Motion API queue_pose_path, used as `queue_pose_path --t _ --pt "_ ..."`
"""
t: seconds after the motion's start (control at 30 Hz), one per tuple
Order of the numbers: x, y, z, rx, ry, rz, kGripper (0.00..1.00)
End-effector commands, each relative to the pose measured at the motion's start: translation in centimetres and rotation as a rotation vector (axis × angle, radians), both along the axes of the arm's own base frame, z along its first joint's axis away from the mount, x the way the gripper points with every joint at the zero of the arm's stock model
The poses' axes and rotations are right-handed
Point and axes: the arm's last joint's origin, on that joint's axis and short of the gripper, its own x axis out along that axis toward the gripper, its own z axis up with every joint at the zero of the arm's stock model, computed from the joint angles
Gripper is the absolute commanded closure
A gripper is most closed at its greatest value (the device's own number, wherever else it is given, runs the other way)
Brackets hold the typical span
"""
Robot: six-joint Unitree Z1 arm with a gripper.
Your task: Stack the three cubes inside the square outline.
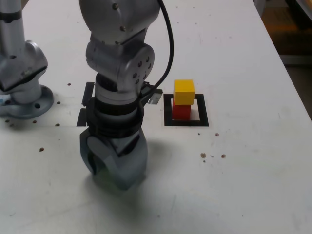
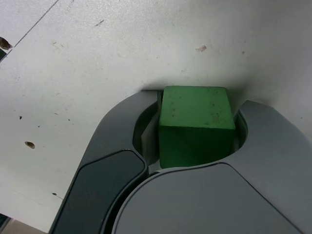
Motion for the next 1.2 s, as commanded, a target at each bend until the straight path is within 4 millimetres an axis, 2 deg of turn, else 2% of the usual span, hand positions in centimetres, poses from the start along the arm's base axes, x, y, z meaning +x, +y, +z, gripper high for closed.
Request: queue_pose_path --t 0.0,0.2,0.57,0.77,0.87,1.0,1.17 --pt "-0.4 0.3 0.2 0.022 0.007 0.021 0.88" --pt "-1.1 1.8 1.8 0.081 0.018 0.128 0.88" --pt "0.3 5.5 7.9 0.128 -0.065 0.312 0.88" --pt "2.8 6.9 11.4 0.143 -0.160 0.365 0.88" --pt "4.4 7.4 12.5 0.130 -0.200 0.377 0.88" --pt "6.5 8.3 13.0 0.120 -0.218 0.390 0.88" --pt "8.3 9.5 12.6 0.131 -0.191 0.404 0.88"
